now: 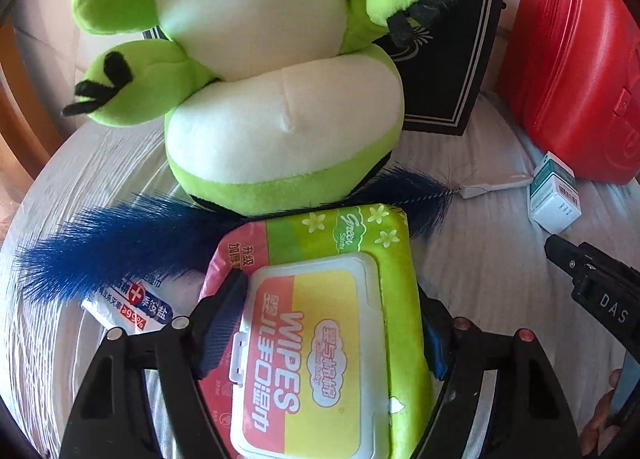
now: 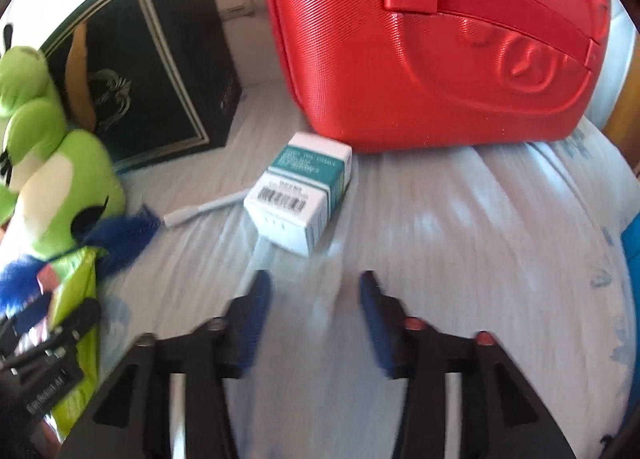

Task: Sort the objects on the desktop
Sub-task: 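Lower the left tool onto the pink-green wipes pack and grasp it while the right tool approaches the medicine box, then grasp the white-green medicine box with the right tool while the left tool holds the wipes pack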

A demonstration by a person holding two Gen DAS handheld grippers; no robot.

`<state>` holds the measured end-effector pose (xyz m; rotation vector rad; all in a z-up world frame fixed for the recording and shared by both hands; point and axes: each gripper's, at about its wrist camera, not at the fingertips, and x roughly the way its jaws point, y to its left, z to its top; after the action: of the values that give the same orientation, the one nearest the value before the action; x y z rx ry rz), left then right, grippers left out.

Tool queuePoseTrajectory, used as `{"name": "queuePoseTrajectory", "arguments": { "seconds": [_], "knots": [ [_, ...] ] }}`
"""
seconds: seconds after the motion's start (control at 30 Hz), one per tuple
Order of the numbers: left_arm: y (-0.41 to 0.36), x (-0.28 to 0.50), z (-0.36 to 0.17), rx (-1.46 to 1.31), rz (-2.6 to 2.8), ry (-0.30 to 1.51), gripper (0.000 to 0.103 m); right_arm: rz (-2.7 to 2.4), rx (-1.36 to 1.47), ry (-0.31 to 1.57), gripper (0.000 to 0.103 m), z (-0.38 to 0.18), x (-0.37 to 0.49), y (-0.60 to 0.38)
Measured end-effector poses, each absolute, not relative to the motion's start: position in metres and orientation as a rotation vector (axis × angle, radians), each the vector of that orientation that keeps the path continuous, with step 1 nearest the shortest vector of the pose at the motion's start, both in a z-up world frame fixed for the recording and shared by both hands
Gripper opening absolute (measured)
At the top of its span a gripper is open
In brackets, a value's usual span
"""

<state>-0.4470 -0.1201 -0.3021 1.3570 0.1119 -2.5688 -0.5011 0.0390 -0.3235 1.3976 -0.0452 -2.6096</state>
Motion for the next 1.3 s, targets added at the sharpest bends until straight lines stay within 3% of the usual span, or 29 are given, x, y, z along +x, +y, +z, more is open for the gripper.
{"name": "queuePoseTrajectory", "arguments": {
  "seconds": [0.23,0.43,0.6,0.7,0.77,0.8,1.0,1.03,1.1,1.13,1.17,1.23,1.3],
  "knots": [
    [-0.116,-0.448,-0.299,1.265,-2.572,0.162,0.075,-2.712,1.312,-0.079,0.054,-0.324,-0.503,0.038],
    [-0.112,-0.438,-0.297,1.238,-2.588,0.156,0.075,-2.736,1.301,0.026,0.051,-0.323,-0.508,0.029],
    [-0.110,-0.432,-0.294,1.253,-2.587,0.152,0.076,-2.726,1.293,0.093,0.039,-0.319,-0.503,0.027],
    [-0.109,-0.427,-0.291,1.269,-2.584,0.159,0.076,-2.720,1.283,0.135,0.026,-0.316,-0.494,0.031],
    [-0.110,-0.423,-0.289,1.284,-2.583,0.177,0.076,-2.701,1.281,0.142,0.005,-0.314,-0.484,0.035],
    [-0.111,-0.420,-0.287,1.294,-2.585,0.192,0.076,-2.689,1.286,0.156,0.001,-0.313,-0.477,0.037],
    [-0.117,-0.391,-0.279,1.363,-2.593,0.252,0.080,-2.660,1.302,0.072,0.002,-0.307,-0.456,0.059],
    [-0.118,-0.386,-0.277,1.371,-2.590,0.259,0.080,-2.673,1.294,0.040,0.006,-0.303,-0.455,0.064],
    [-0.118,-0.375,-0.273,1.394,-2.588,0.279,0.080,-2.699,1.281,-0.006,0.033,-0.295,-0.456,0.069],
    [-0.118,-0.369,-0.270,1.395,-2.595,0.295,0.080,-2.699,1.264,-0.029,0.064,-0.291,-0.457,0.070],
    [-0.118,-0.364,-0.267,1.388,-2.607,0.311,0.083,-2.698,1.245,-0.043,0.088,-0.287,-0.458,0.069],
    [-0.118,-0.358,-0.267,1.388,-2.604,0.295,0.093,-2.711,1.207,-0.029,0.089,-0.280,-0.460,0.064],
    [-0.117,-0.363,-0.277,1.418,-2.556,0.245,0.096,-2.713,1.209,-0.018,0.089,-0.280,-0.465,0.059]
  ]
}}
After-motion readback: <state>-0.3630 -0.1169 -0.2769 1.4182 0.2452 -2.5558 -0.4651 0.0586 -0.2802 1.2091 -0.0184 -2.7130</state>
